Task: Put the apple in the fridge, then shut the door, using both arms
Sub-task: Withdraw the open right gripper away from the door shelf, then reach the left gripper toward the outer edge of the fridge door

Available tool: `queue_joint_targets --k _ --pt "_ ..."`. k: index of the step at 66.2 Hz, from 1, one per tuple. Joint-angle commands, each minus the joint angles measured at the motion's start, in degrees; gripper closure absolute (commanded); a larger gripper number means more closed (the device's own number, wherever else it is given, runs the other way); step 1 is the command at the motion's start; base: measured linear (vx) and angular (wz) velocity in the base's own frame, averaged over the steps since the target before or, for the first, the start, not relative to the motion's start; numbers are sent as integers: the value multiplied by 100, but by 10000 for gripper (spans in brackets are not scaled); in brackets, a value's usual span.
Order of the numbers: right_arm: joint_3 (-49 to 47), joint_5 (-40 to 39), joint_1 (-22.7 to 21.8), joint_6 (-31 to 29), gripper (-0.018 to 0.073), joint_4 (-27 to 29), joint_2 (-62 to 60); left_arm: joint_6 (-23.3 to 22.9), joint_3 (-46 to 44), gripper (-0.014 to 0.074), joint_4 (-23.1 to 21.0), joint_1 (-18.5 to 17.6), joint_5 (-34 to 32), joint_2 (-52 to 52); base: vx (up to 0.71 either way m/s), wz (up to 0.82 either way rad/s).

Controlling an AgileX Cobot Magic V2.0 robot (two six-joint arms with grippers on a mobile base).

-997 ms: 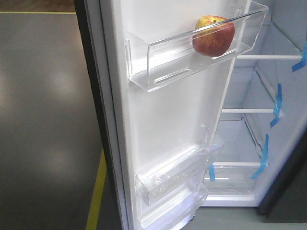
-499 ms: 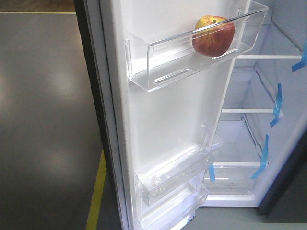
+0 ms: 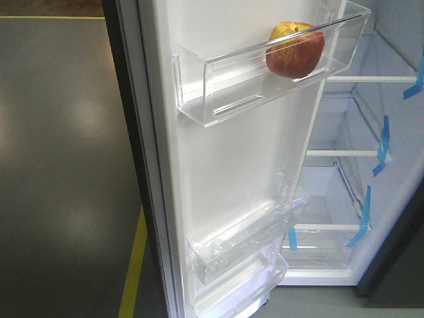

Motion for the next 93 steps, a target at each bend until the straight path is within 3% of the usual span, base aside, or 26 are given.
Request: queue_joint_targets --k 1,18,51,65,93 --pt "-130 -107 -27 -34 -32 8 75 23 -676 602 -2 -30 234 642 0 0" --pt "-130 -107 -27 -34 -32 8 75 576 -2151 602 -2 -30 1795 2386 0 0" --pt "-130 -107 -27 -34 -32 8 75 1167 -4411 602 -104 -33 3504 5138 0 0" --pt "-130 -107 -27 -34 -32 8 75 2149 -5155 602 -1177 -33 4301 6001 0 0" --pt "-130 -107 -27 -34 -32 8 75 3499 -6033 602 -3398 -37 4289 7267 0 0"
